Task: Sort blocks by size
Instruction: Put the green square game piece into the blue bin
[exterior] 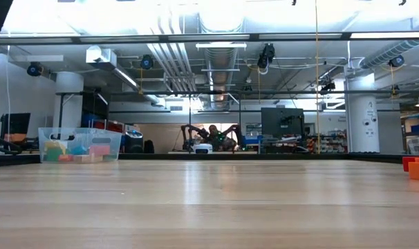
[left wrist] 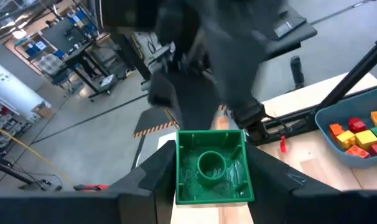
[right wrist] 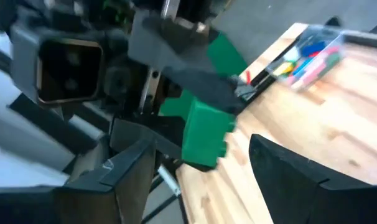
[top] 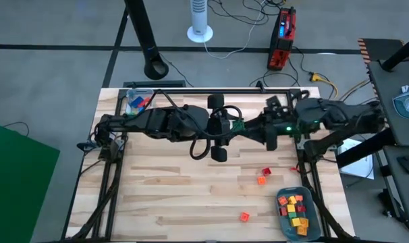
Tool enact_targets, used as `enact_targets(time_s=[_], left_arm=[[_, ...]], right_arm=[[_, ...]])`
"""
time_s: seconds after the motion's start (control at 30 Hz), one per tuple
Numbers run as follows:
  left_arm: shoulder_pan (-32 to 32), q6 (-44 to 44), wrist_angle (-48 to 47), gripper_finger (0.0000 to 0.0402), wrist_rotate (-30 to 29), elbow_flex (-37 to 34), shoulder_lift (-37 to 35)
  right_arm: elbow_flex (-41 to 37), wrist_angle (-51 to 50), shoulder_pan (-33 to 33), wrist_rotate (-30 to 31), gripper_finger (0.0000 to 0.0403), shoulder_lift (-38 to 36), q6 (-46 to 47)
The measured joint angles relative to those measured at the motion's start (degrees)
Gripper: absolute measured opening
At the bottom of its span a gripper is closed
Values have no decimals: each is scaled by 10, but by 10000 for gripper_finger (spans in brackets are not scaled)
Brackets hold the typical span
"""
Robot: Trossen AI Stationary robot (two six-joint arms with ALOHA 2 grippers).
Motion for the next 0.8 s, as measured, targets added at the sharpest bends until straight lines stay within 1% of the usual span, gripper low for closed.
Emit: enact_targets(time_s=[0.07, 0.13, 0.33, 0.53, 0.73, 0.8], left_arm=[[1, 0, 4, 136, 0, 0, 0], [1, 6, 11, 136, 0, 0, 0], [0, 10, 9, 136, 0, 0, 0], [-1, 10, 2, 137, 0, 0, 0], [-2, 18, 0, 137, -2, 0, -1], [-1, 19, -4, 139, -5, 0, -1]], right_arm=[[0, 12, -11, -32, 249, 13, -3], [0, 20, -17, -49, 248, 25, -8], [0, 39, -24, -52, 230, 38, -25], [0, 37, -27, -53, 178, 36, -29], [0, 38, -28, -52, 101, 35, -29], [0, 36, -31, -52, 93, 35, -31]])
